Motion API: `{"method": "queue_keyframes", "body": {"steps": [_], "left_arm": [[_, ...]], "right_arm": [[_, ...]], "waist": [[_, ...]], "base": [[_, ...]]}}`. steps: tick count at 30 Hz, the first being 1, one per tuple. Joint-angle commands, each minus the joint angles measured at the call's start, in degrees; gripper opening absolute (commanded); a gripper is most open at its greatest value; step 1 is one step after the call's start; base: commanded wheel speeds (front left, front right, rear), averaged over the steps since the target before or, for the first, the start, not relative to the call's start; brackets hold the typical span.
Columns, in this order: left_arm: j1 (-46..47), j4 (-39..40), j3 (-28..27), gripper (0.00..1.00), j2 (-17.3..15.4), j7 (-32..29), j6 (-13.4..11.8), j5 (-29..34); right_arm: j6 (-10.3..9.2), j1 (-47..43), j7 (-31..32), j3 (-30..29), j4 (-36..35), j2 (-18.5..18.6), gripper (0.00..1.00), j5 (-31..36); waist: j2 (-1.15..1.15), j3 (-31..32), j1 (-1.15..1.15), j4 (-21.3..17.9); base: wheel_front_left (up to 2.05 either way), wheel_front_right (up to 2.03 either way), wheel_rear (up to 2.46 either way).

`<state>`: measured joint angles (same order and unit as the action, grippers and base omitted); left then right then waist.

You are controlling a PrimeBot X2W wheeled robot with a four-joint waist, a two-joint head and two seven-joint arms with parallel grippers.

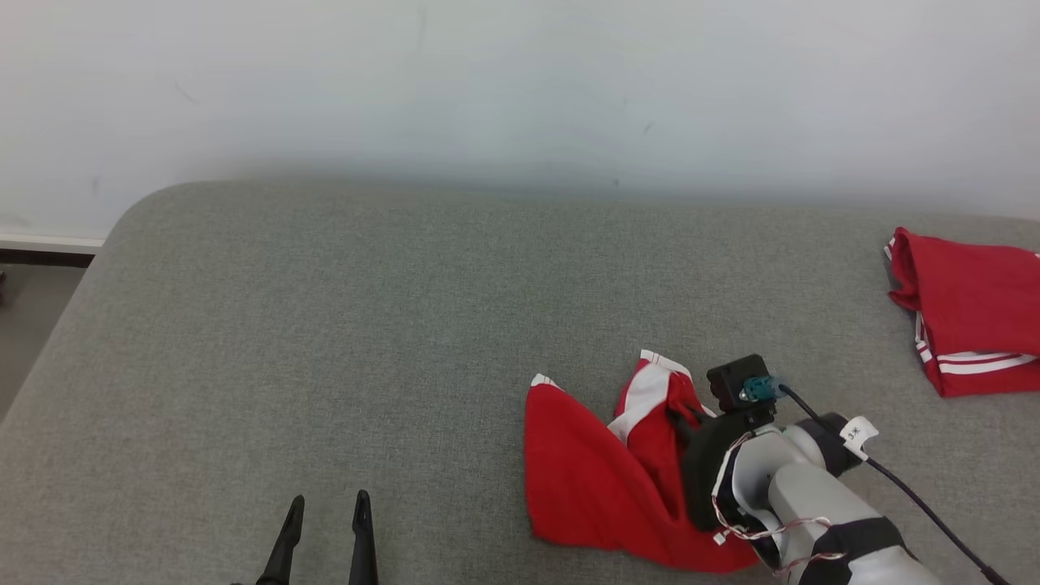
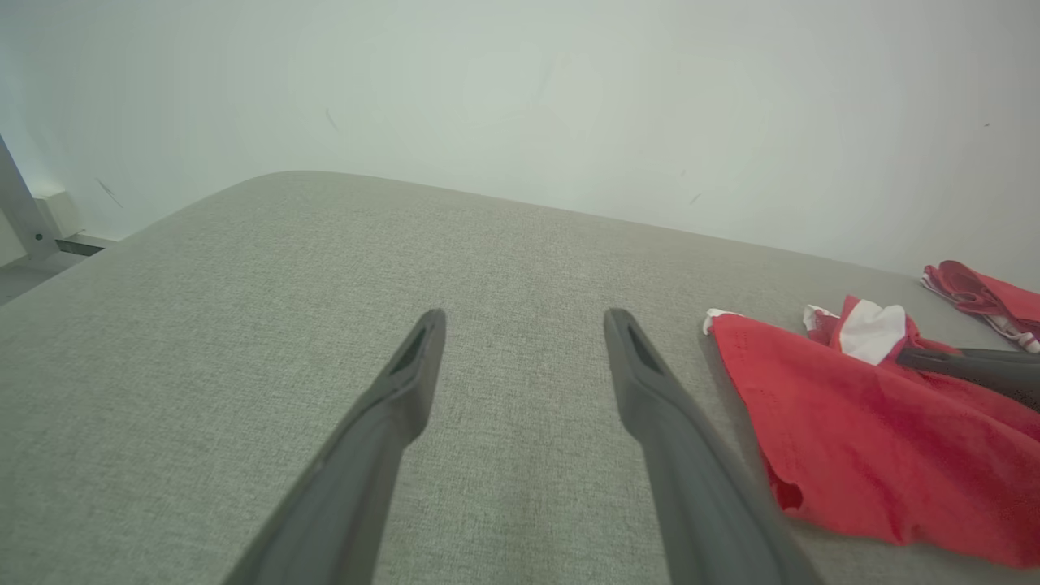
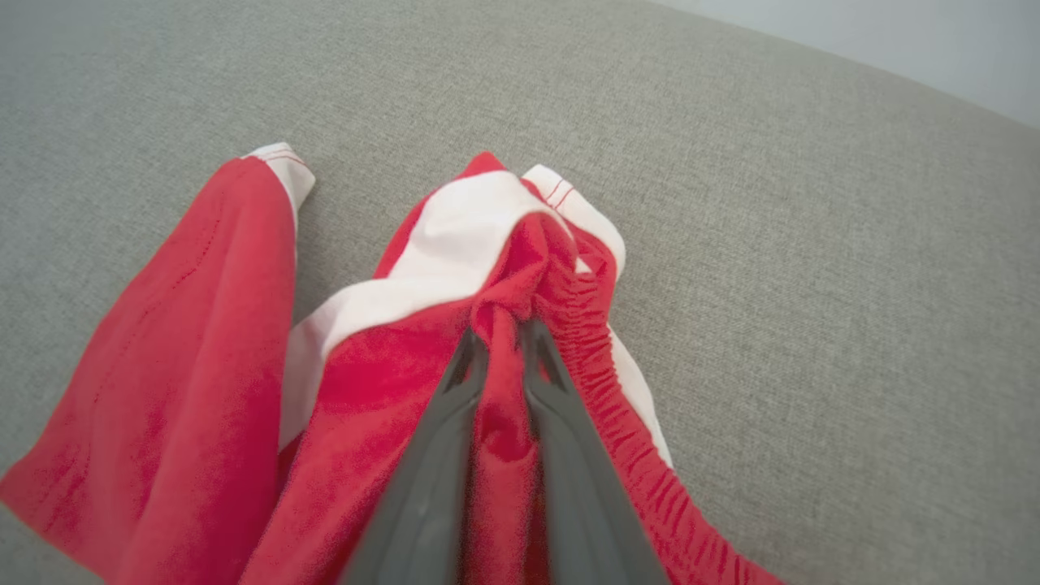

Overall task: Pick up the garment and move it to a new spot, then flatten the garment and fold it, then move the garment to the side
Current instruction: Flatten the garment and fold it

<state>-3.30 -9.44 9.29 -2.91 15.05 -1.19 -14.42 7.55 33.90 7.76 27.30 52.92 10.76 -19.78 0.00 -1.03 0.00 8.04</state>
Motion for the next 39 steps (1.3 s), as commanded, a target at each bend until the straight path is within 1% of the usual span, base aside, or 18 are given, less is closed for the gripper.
{"method": "queue_keyframes", "body": {"steps": [1, 6, 11, 15, 19, 20, 21, 22, 26, 27, 34, 39], "left_arm": [[0.2, 0.2, 0.3, 1.0, 0.0, 0.2, -0.3, -0.6], [1.4, 0.3, 0.8, 1.0, 0.0, 0.2, -0.4, -1.1], [2.0, 0.1, 0.6, 1.0, 0.0, 0.2, -0.5, -1.2], [2.1, 0.1, 0.3, 1.0, 0.0, 0.2, -0.6, -1.0], [1.8, 0.3, -0.4, 1.0, 0.0, 0.2, -0.8, -0.8], [1.5, 0.4, -0.7, 1.0, 0.0, 0.2, -0.8, -0.7], [1.5, 0.4, -0.7, 1.0, 0.0, 0.2, -0.8, -0.7], [1.2, 0.5, -0.8, 1.0, 0.0, 0.2, -0.8, -0.7], [0.6, 0.7, -0.7, 1.0, 0.0, 0.2, -0.9, -0.9], [0.6, 0.7, -0.7, 1.0, 0.0, 0.2, -0.9, -0.9], [-0.1, 0.8, -1.0, 1.0, 0.0, 0.2, -1.0, -0.7], [0.1, 1.0, -1.1, 1.0, 0.0, 0.2, -0.8, -0.3]], "right_arm": [[-0.16, 1.4, -1.5, 0.5, 0.0, 0.2, 0.0, -0.5], [-0.16, 4.7, -7.3, 1.1, -0.2, 0.7, 0.0, -0.2], [-0.16, 9.2, -15.0, 0.4, 0.1, -0.4, 0.0, 1.1], [-0.16, 13.1, -20.9, -1.6, 0.2, -1.2, 0.0, 2.6], [-0.16, 14.9, -22.9, -4.4, -2.4, -2.7, 0.0, 4.5], [-0.16, 14.3, -23.0, -6.4, -6.4, -3.1, 0.0, 5.1], [-0.16, 14.3, -23.0, -6.4, -6.4, -3.1, 0.0, 5.1], [-0.16, 11.3, -22.9, -8.0, -10.2, -3.1, 0.0, 6.0], [-0.16, 4.5, -23.0, -9.5, -17.8, -2.8, 0.0, 7.5], [-0.16, 4.5, -23.0, -9.5, -17.8, -2.8, 0.0, 7.5], [-0.16, -11.2, -23.0, -8.4, -28.7, 0.3, 0.0, 9.2], [-0.16, -21.0, -23.0, -11.1, -35.5, 1.8, 0.0, 9.0]], "waist": [[0.0, -0.5, 0.0, 0.0], [0.0, -1.6, 0.0, 0.4], [0.0, -2.2, 0.0, 0.6], [0.0, -2.2, 0.0, 0.5], [0.0, -1.7, 0.0, -0.1], [0.0, -1.4, 0.0, -0.6], [0.0, -1.4, 0.0, -0.6], [0.0, -1.1, 0.0, -1.0], [0.0, -0.4, 0.0, -2.0], [0.0, -0.4, 0.0, -2.0], [0.0, 0.0, 0.0, -4.7], [0.0, -0.3, 0.0, -6.3]], "base": [[0.0, 0.0, 0.0], [0.0, 0.0, 0.0], [0.0, 0.0, 0.0], [0.0, 0.0, 0.0], [0.0, 0.0, 0.0], [0.0, 0.0, 0.0], [0.0, 0.0, 0.0], [0.0, 0.0, 0.0], [0.0, 0.0, 0.0], [0.0, 0.0, 0.0], [0.0, 0.0, 0.0], [0.0, 0.0, 0.0]]}}
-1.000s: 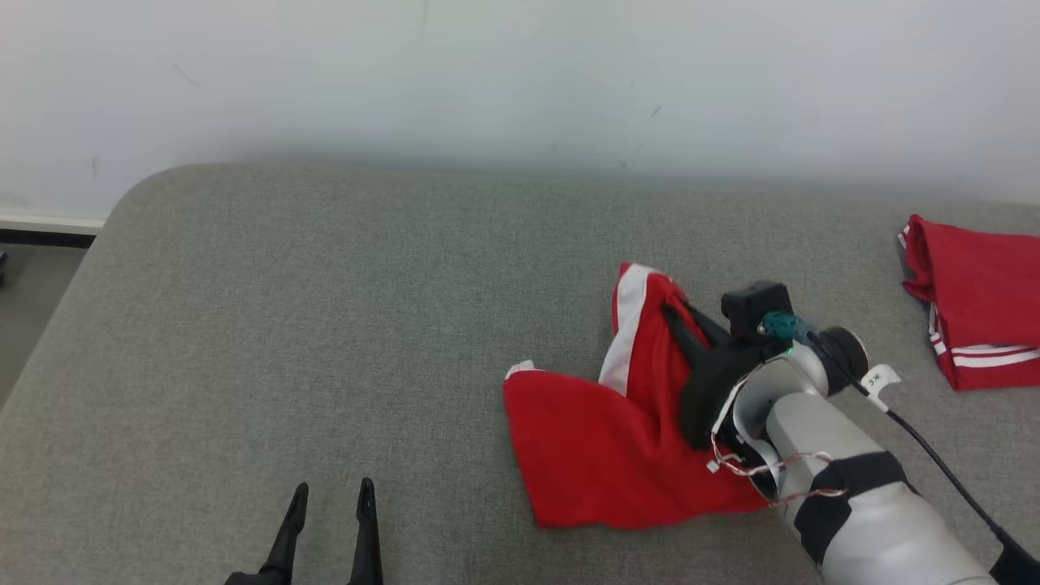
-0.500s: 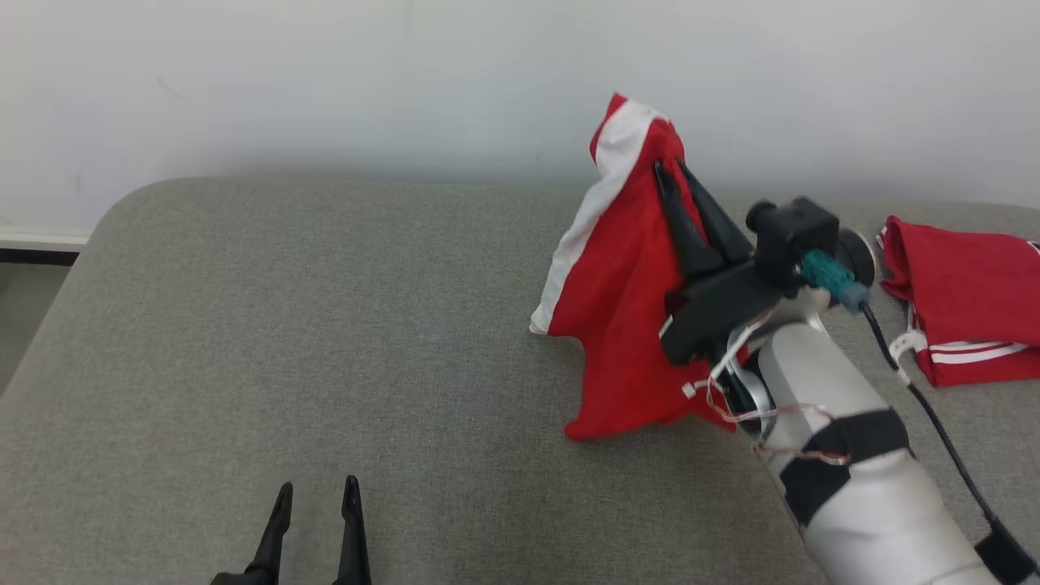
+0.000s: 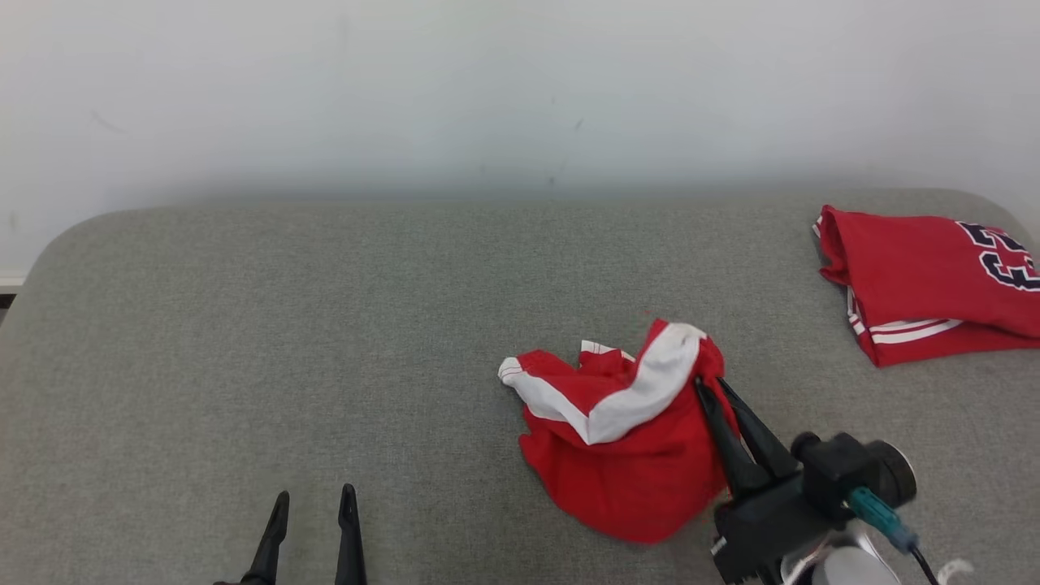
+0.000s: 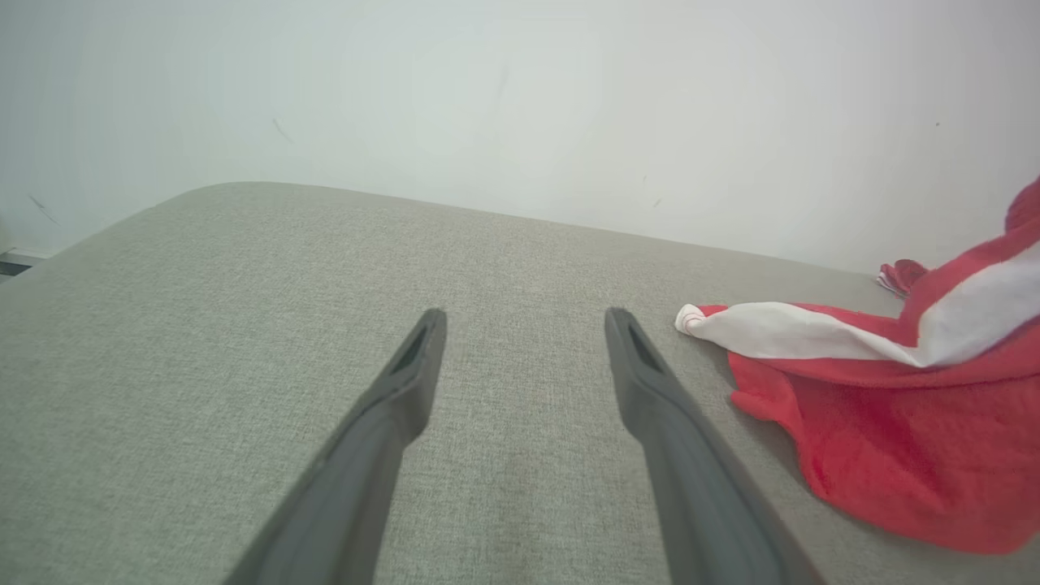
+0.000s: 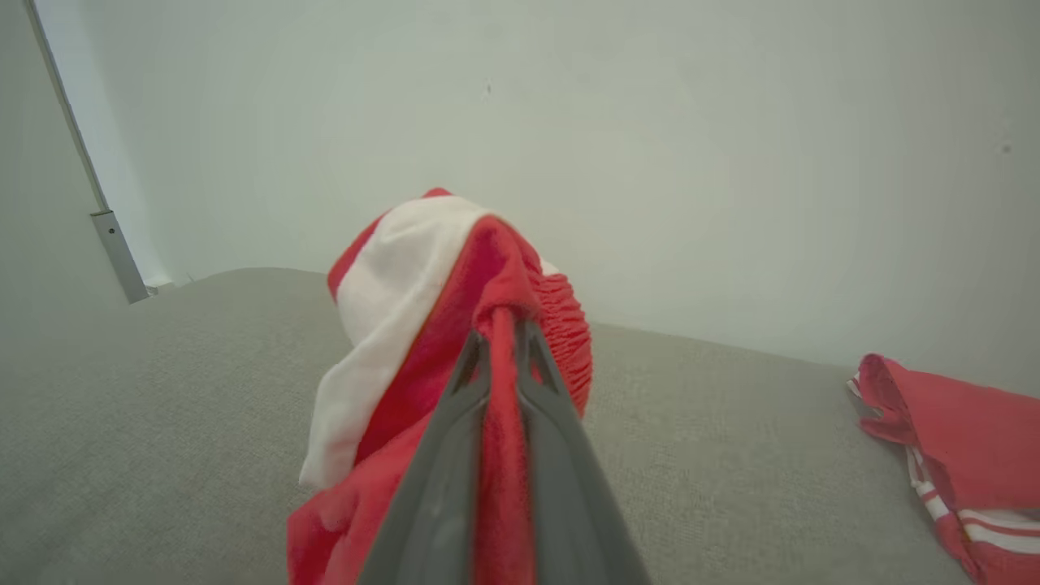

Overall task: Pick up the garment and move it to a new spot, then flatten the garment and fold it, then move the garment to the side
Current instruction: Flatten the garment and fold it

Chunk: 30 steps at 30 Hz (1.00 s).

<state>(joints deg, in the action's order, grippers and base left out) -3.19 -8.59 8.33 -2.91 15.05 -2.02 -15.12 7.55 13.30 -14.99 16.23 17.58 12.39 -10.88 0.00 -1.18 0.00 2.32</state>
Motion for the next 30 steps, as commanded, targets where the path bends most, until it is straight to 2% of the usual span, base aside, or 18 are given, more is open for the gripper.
{"method": "queue_keyframes", "body": {"steps": [1, 5, 9, 10, 11, 12, 23, 30], "left_arm": [[0.0, 0.2, -0.2, 1.0, 0.0, 0.2, 0.1, 0.5], [0.1, 0.0, -0.1, 1.0, 0.0, 0.2, 0.4, 0.5], [0.1, -0.1, -0.2, 1.0, 0.0, 0.2, 0.3, 0.2], [0.1, -0.2, -0.1, 1.0, 0.0, 0.2, 0.4, 0.2], [0.1, -0.3, -0.1, 1.0, 0.0, 0.2, 0.3, 0.2], [-0.1, -0.3, -0.1, 1.0, 0.0, 0.2, 0.3, 0.2], [-0.3, -0.6, -0.1, 1.0, 0.0, 0.2, 0.4, -0.1], [0.6, -0.9, 0.6, 1.0, 0.0, 0.2, 0.8, 0.3]], "right_arm": [[-0.16, -2.2, -0.2, -0.7, -1.5, 0.1, 0.0, 0.3], [-0.16, -8.8, -0.2, -4.2, -5.5, -0.5, 0.0, 0.9], [-0.16, -13.6, -0.2, -7.5, -5.6, -1.3, 0.0, 1.4], [-0.16, -14.4, -0.2, -8.1, -5.3, -1.5, 0.07, 1.1], [-0.16, -15.3, -0.2, -8.6, -4.8, -1.5, 0.44, 1.2], [-0.16, -15.8, -0.2, -9.3, -4.9, -1.6, 1.0, 1.3], [-0.16, -19.5, -0.2, -14.2, -18.2, -2.4, 1.0, -0.5], [-0.16, -14.0, -0.1, -12.4, -16.2, -0.1, 1.0, -0.3]], "waist": [[0.0, -0.3, 0.0, -0.9], [0.0, -0.7, 0.0, -1.8], [0.0, -0.7, 0.0, -2.7], [0.0, -0.7, 0.0, -2.9], [0.0, -0.6, 0.0, -3.1], [0.0, -0.5, 0.0, -3.3], [0.0, -0.2, 0.0, -4.8], [0.0, -0.2, 0.0, -3.9]], "base": [[0.0, 0.0, 0.0], [0.0, 0.0, 0.0], [0.0, 0.0, 0.0], [0.0, 0.0, 0.0], [0.0, 0.0, 0.0], [0.0, 0.0, 0.0], [0.0, 0.0, 0.0], [0.0, 0.0, 0.0]]}}
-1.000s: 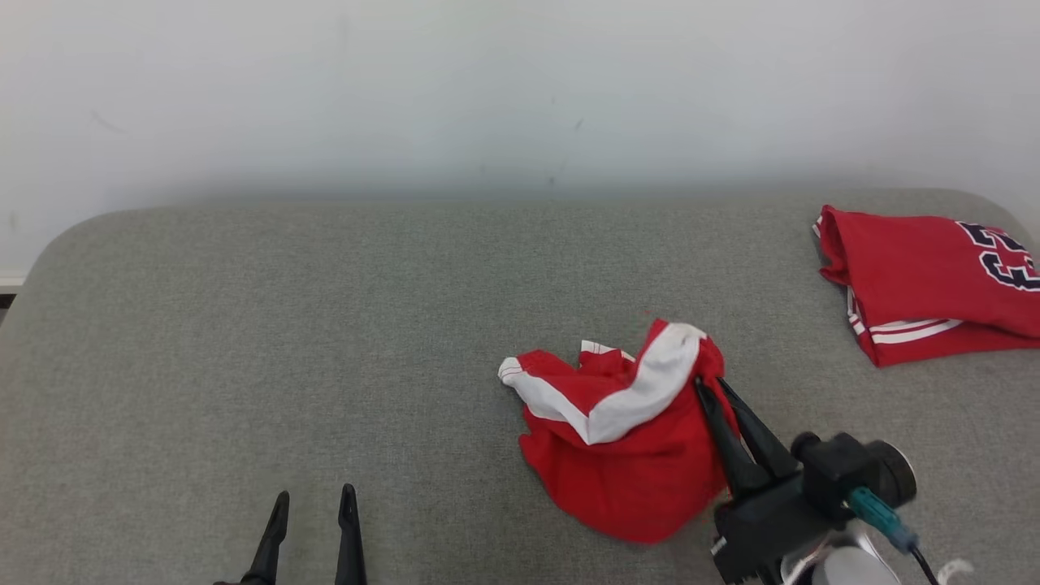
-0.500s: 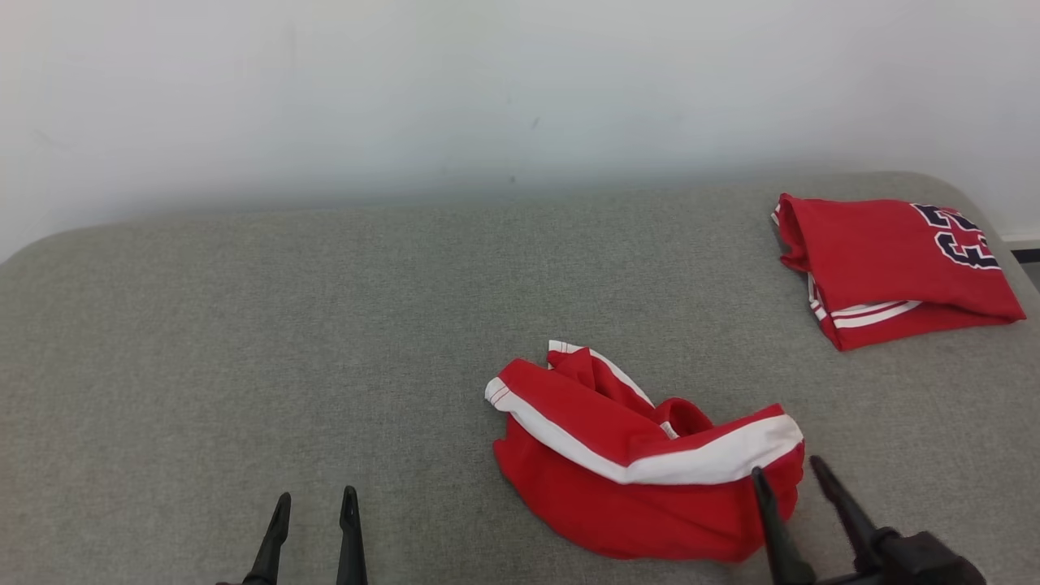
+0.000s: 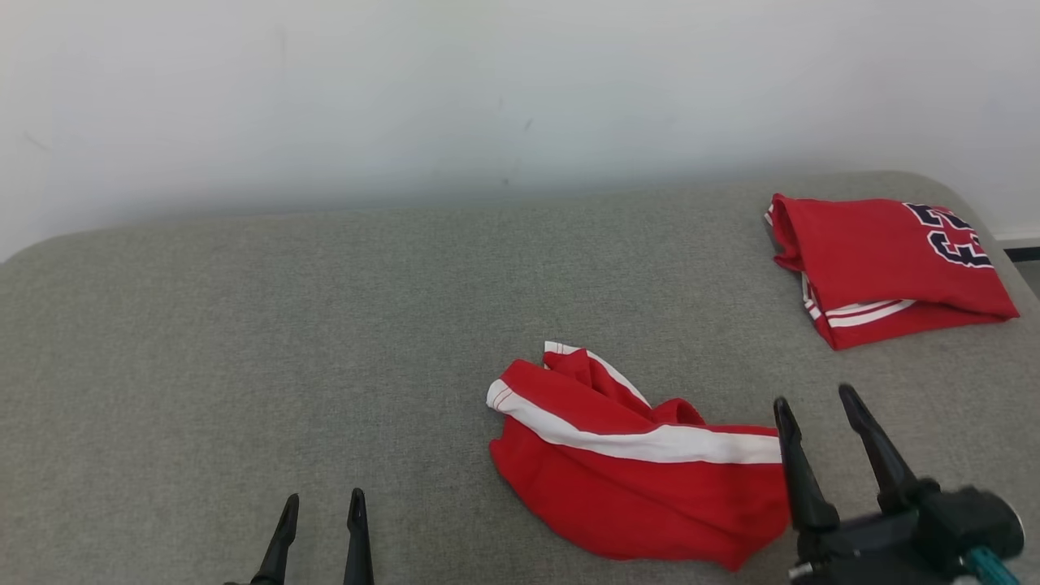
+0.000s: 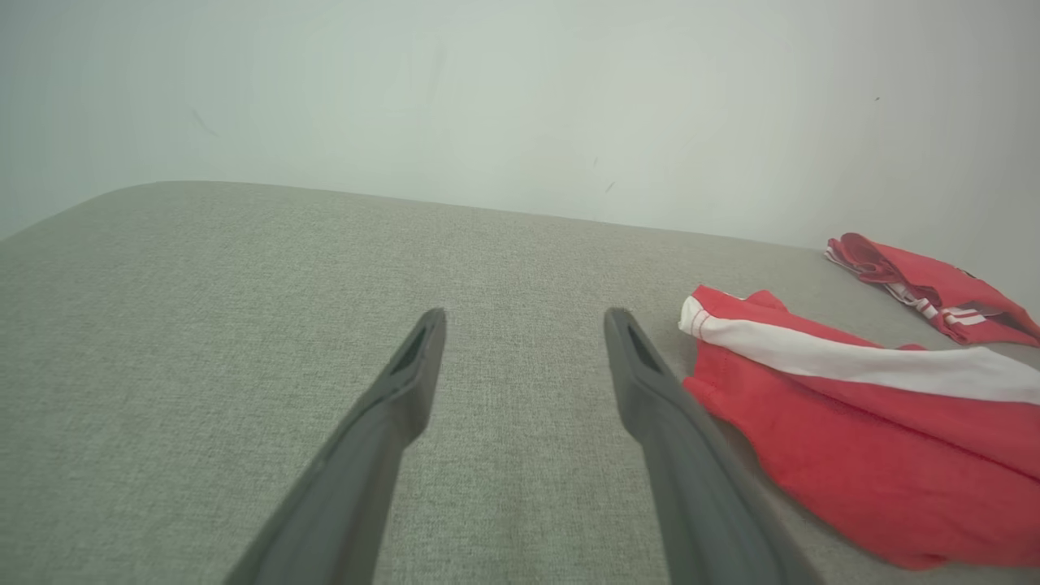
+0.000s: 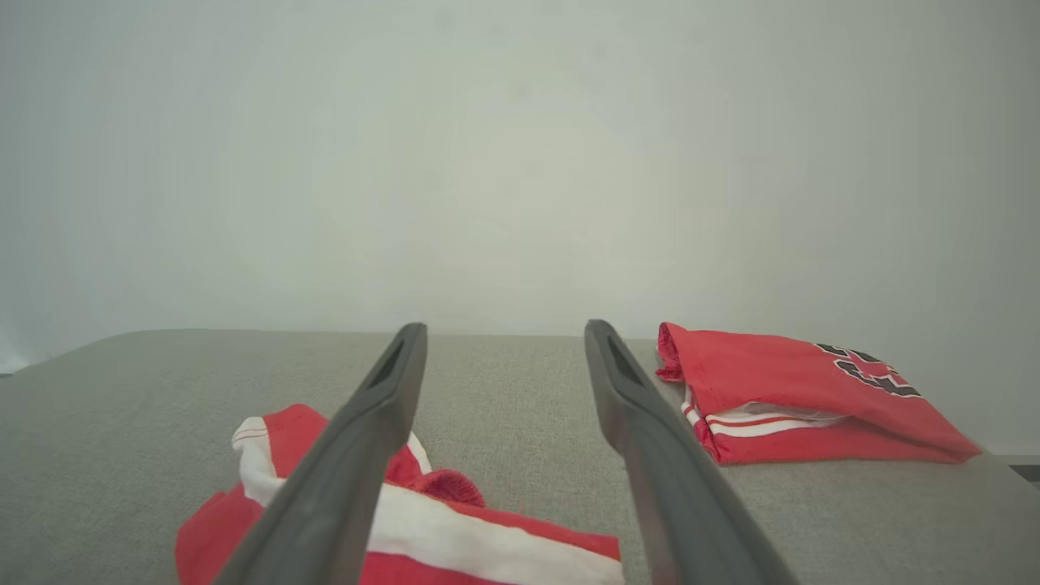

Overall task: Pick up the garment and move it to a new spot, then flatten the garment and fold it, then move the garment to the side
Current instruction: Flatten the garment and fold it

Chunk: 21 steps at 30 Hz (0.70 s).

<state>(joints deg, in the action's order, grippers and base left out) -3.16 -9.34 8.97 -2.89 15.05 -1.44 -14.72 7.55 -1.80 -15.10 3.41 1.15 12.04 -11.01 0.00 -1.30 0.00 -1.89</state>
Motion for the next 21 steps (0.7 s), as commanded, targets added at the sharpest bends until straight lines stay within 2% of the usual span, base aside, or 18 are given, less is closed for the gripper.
{"method": "queue_keyframes", "body": {"steps": [1, 5, 9, 14, 21], "left_arm": [[0.7, -0.1, 0.0, 1.0, 0.0, 0.2, 0.3, 0.0], [1.0, -0.2, 0.4, 1.0, 0.0, 0.2, 0.3, 0.2], [1.2, -0.4, 0.6, 1.0, 0.0, 0.2, 0.2, -0.1], [1.3, -0.7, 0.9, 1.0, 0.0, 0.2, 0.2, -0.7], [0.6, -0.5, 1.2, 1.0, 0.0, 0.2, -0.1, -0.9]], "right_arm": [[-0.16, 2.9, 0.0, 1.0, 1.2, 0.9, 1.0, -0.1], [-0.16, 8.3, 0.0, 2.3, 5.0, 2.0, 1.0, -0.9], [-0.16, 15.7, 0.9, 5.4, 13.1, 4.2, 1.0, -1.5], [-0.16, 23.1, 5.9, 10.4, 23.4, 6.1, 1.0, -3.2], [-0.16, 29.7, 15.4, 18.1, 34.0, 8.8, 1.0, -9.3]], "waist": [[0.0, -0.1, 0.0, 0.6], [0.0, -0.5, 0.0, 1.8], [0.0, -1.0, 0.0, 3.8], [0.0, -1.0, 0.0, 6.2], [0.0, -0.7, 0.0, 7.9]], "base": [[0.0, 0.0, 0.0], [0.0, 0.0, 0.0], [0.0, 0.0, 0.0], [0.0, 0.0, 0.0], [0.0, 0.0, 0.0]]}}
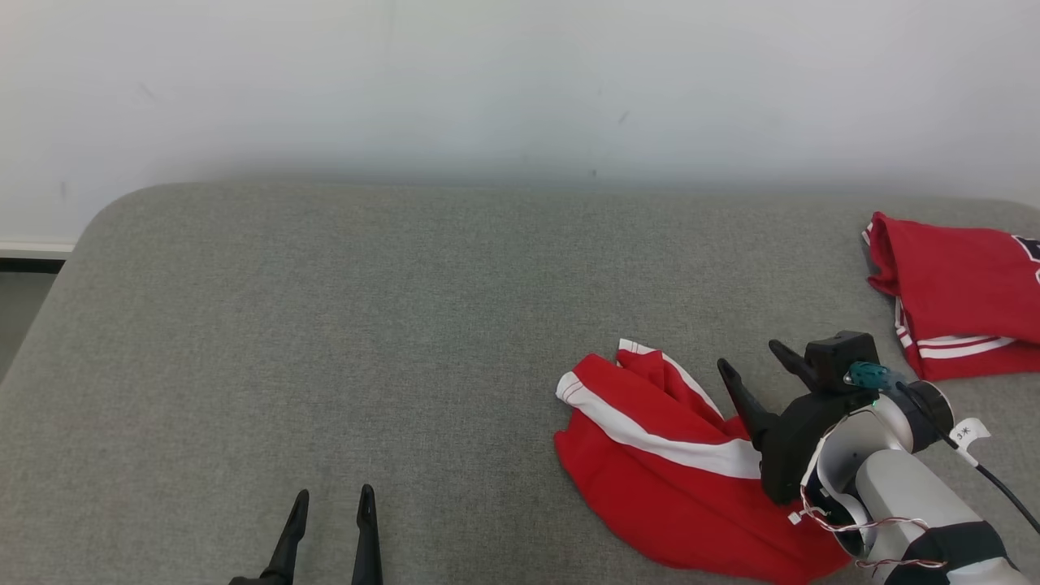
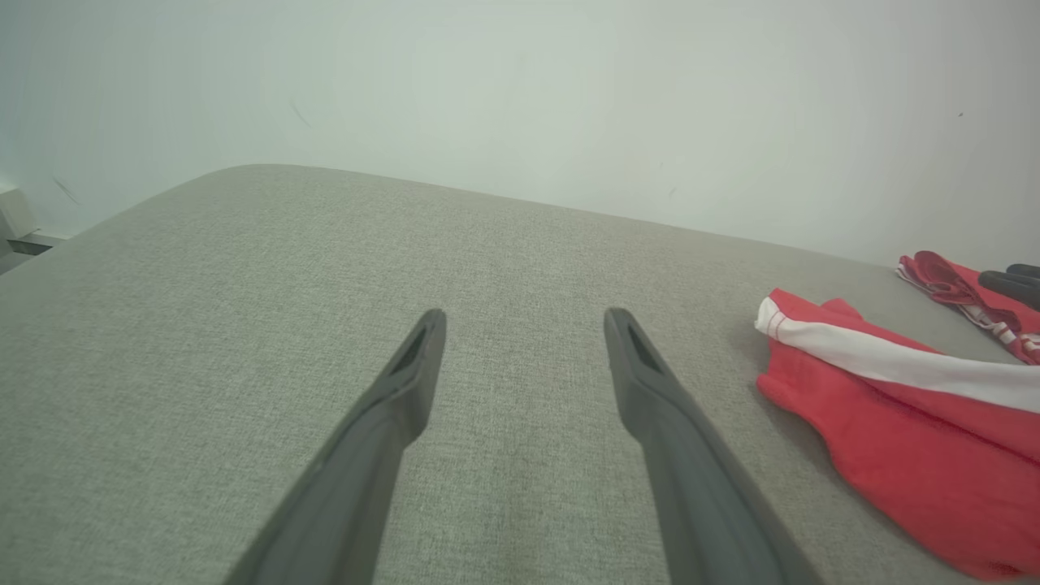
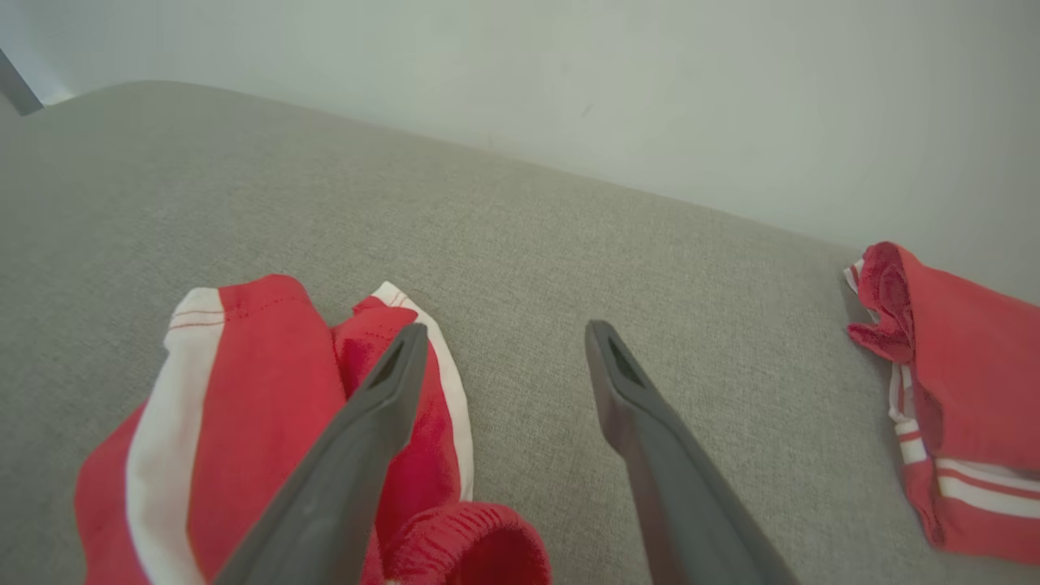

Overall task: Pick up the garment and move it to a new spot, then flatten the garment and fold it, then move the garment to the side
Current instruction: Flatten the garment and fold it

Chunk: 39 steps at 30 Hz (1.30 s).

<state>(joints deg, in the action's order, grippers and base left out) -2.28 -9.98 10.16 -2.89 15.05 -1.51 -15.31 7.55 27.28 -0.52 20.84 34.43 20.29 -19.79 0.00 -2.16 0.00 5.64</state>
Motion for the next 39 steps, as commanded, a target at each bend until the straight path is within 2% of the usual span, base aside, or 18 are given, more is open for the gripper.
{"method": "queue_keyframes", "body": {"steps": [1, 7, 17, 19, 21, 22, 26, 30, 34, 39], "left_arm": [[-0.4, 0.1, 0.0, 1.0, 0.0, 0.2, -0.1, -0.4], [-1.0, 0.5, -0.4, 1.0, 0.0, 0.2, -0.5, -0.5], [0.0, 0.9, 0.0, 1.0, 0.0, 0.2, -0.7, -0.6], [0.3, 0.8, 0.2, 1.0, 0.0, 0.2, -0.6, -0.5], [0.8, 0.8, 0.4, 1.0, 0.0, 0.2, -0.6, -0.4], [0.9, 0.8, 0.4, 1.0, 0.0, 0.2, -0.7, -0.4], [1.1, 0.7, 0.2, 1.0, 0.0, 0.2, -0.7, -0.4], [1.2, 0.8, 0.1, 1.0, 0.0, 0.2, -0.8, -0.6], [1.5, 1.0, 0.1, 1.0, 0.0, 0.2, -0.9, -0.7], [2.0, 0.8, 0.4, 1.0, 0.0, 0.2, -0.9, -0.9]], "right_arm": [[-0.16, 1.0, 2.1, 1.8, 1.5, 0.9, 1.0, -1.5], [-0.16, 1.3, 9.0, 6.5, 4.3, 3.0, 1.0, -6.9], [-0.16, -0.8, 19.9, 11.5, 1.9, 4.3, 1.0, -14.4], [-0.16, -0.9, 22.5, 12.5, 1.9, 4.3, 0.69, -15.2], [-0.16, -0.6, 23.2, 12.8, 1.3, 4.2, 0.1, -15.8], [-0.16, -0.4, 23.3, 13.0, 1.3, 4.4, 0.0, -15.8], [-0.16, 1.6, 20.5, 12.0, 1.1, 4.5, 0.0, -14.5], [-0.16, 4.9, 13.4, 9.5, 2.0, 4.4, 0.0, -11.7], [-0.16, 8.8, 4.7, 5.9, 3.7, 2.6, 0.0, -7.9], [-0.16, 11.7, -0.3, 4.8, 8.5, 0.5, 0.0, -4.1]], "waist": [[0.0, 0.3, 0.0, 0.5], [0.0, 0.6, 0.0, 0.4], [0.0, -0.5, 0.0, -0.5], [0.0, -0.8, 0.0, -0.3], [0.0, -1.0, 0.0, 0.0], [0.0, -1.1, 0.0, 0.2], [0.0, -1.4, 0.0, 0.6], [0.0, -1.7, 0.0, 0.9], [0.0, -2.0, 0.0, 1.1], [0.0, -2.3, 0.0, 1.6]], "base": [[0.0, 0.0, 0.0], [0.0, 0.0, 0.0], [0.0, 0.0, 0.0], [0.0, 0.0, 0.0], [0.0, 0.0, 0.0], [0.0, 0.0, 0.0], [0.0, 0.0, 0.0], [0.0, 0.0, 0.0], [0.0, 0.0, 0.0], [0.0, 0.0, 0.0]]}}
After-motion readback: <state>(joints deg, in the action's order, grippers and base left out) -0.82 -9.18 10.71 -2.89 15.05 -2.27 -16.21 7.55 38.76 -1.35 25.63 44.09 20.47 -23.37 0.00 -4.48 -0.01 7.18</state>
